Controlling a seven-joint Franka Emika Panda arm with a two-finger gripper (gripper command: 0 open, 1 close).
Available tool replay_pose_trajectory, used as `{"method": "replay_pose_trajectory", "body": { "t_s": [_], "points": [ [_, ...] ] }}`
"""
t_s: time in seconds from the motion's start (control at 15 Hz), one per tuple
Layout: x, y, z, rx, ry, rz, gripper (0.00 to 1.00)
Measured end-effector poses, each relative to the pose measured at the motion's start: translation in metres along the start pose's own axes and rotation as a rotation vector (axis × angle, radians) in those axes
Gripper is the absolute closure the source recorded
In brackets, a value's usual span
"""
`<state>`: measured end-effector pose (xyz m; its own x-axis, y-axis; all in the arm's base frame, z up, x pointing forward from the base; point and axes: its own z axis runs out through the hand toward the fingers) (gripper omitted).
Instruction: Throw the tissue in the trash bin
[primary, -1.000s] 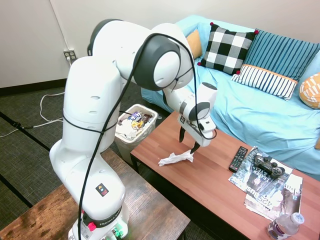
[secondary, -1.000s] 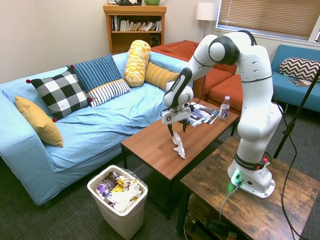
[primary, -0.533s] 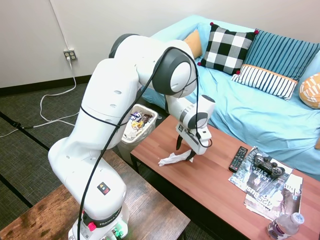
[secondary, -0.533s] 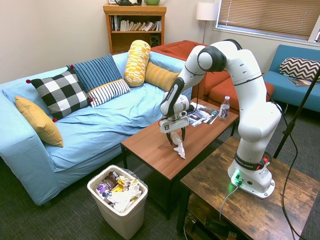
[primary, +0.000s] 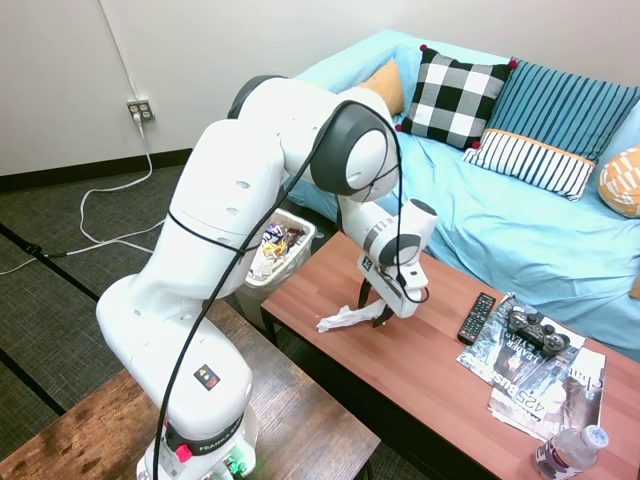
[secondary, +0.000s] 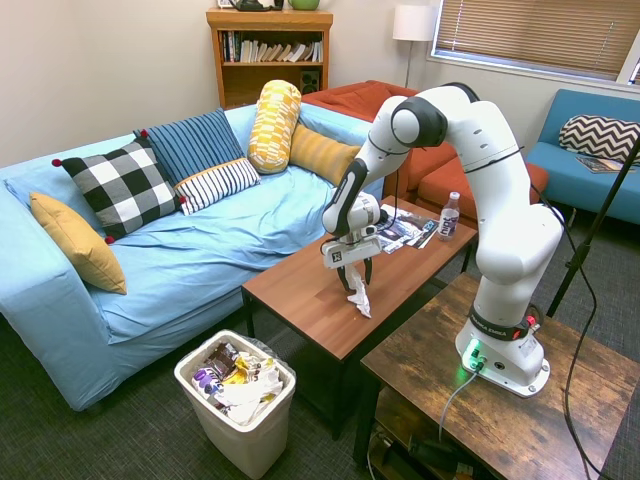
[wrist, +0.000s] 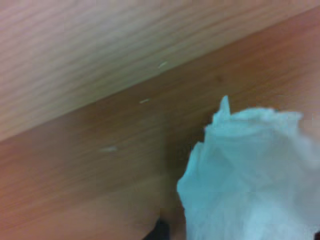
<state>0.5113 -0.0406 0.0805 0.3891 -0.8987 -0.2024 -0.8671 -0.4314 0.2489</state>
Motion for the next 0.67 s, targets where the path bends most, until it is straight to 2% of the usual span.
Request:
{"method": "replay_pose_trajectory", "body": {
  "t_s": [0.67],
  "points": [
    [0.0100, 0.0006, -0.0059, 0.044, -0.033, -0.002, 1.00]
  ]
}}
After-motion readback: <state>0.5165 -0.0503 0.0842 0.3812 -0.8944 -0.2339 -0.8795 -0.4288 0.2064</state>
